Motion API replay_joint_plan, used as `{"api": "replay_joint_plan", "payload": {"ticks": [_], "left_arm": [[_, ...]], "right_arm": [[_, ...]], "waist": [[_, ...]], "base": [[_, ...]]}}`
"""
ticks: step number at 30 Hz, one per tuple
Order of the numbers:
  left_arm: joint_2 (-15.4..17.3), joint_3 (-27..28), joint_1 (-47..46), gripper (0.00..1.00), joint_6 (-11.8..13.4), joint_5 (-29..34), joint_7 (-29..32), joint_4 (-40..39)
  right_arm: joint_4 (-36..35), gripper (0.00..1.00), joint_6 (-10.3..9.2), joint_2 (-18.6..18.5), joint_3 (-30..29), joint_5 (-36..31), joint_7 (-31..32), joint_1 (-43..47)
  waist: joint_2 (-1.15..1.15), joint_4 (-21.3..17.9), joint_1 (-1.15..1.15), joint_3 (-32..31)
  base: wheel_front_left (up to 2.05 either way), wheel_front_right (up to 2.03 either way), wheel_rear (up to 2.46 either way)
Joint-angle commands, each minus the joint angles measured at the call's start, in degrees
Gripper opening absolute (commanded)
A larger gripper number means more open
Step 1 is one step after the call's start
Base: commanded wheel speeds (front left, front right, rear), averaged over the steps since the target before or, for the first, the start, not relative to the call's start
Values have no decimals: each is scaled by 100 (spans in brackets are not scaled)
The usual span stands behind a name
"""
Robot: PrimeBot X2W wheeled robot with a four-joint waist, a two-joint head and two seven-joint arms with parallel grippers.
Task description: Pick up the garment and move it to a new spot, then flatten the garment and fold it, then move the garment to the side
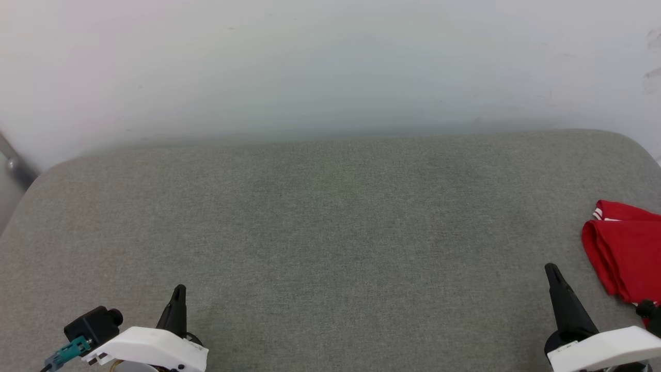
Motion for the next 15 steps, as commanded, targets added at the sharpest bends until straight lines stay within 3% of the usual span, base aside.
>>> {"api": "replay_joint_plan", "payload": {"ticks": [1, 15], "left_arm": [[-30, 128, -191, 0, -81, -170, 42, -24], [-305, 486, -309, 0, -413, -934, 288, 98]], "right_arm": [[-5, 0, -1, 11, -29, 247, 12, -215], [245, 0, -1, 32, -67, 1288, 103, -404]], "waist": [[0, 4, 0, 5], [0, 30, 0, 39]], "base": [[0, 0, 0], [0, 0, 0]]}}
